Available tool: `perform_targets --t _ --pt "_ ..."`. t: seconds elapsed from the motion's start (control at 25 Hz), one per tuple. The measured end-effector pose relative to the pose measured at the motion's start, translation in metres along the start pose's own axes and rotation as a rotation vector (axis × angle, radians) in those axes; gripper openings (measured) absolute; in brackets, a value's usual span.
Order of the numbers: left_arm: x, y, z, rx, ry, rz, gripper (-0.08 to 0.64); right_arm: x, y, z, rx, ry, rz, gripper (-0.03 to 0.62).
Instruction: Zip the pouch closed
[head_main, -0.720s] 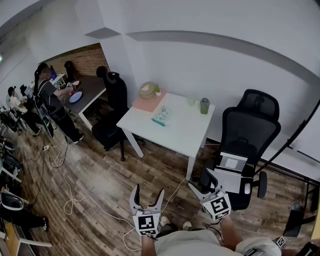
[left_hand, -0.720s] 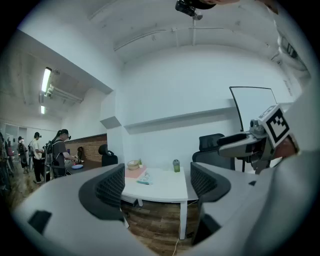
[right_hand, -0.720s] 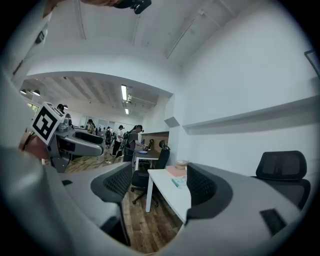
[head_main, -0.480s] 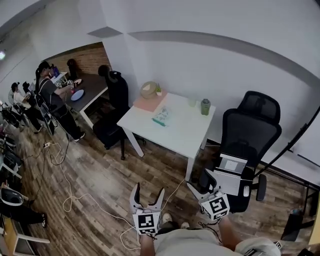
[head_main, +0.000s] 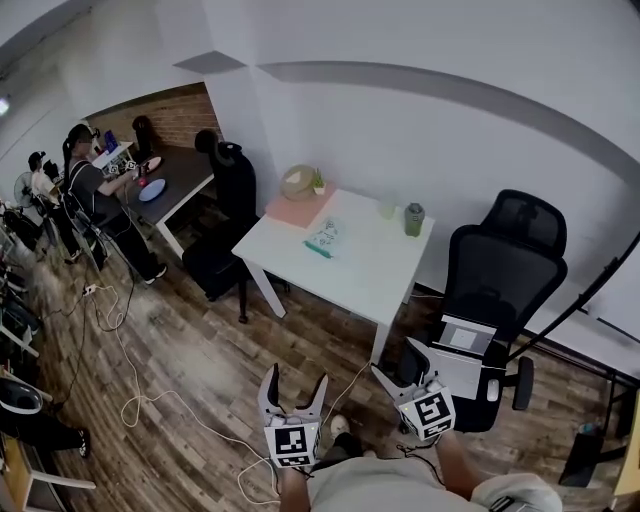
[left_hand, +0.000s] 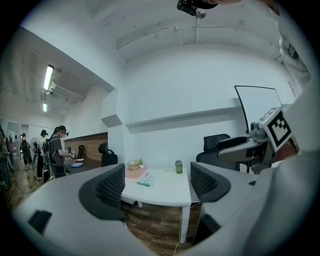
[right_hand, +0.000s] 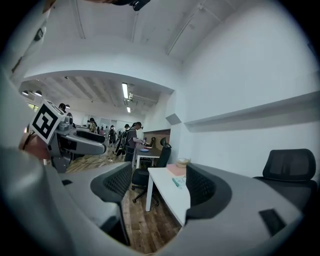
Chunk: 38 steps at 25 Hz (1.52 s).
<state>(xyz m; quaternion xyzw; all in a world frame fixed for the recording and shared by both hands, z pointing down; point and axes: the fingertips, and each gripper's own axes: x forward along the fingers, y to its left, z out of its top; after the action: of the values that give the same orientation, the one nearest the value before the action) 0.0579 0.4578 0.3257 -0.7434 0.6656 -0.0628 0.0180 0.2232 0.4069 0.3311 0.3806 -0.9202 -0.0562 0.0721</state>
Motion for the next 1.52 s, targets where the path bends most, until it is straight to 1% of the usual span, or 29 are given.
perform_targets --t 0.28,0.52,0.8,1.12,1.32,1.52 --pt "0.042 0.033 -0.008 -0.007 0.004 -0.014 0.396 0.049 -0.01 -0.003 -0.009 0.027 -0.016 0.336" --pt "0.079 0.069 -0.011 0.007 0.01 -0.041 0.396 0.098 -0.017 0.001 -0.014 0.045 -0.043 0.336" --pt "0.109 0.104 -0.01 0.002 0.004 -0.063 0.396 0.14 -0.016 0.002 -0.017 0.065 -0.064 0.336" --pt "0.128 0.126 -0.019 -0.009 0.007 -0.078 0.396 0.167 -0.016 0.0 -0.023 0.089 -0.084 0.336" --pt "0.146 0.132 -0.019 -0.008 0.002 -0.087 0.396 0.184 -0.025 -0.002 -0.021 0.096 -0.09 0.334" --pt "0.165 0.142 -0.021 -0.008 0.008 -0.079 0.396 0.206 -0.035 -0.002 -0.023 0.091 -0.088 0.334"
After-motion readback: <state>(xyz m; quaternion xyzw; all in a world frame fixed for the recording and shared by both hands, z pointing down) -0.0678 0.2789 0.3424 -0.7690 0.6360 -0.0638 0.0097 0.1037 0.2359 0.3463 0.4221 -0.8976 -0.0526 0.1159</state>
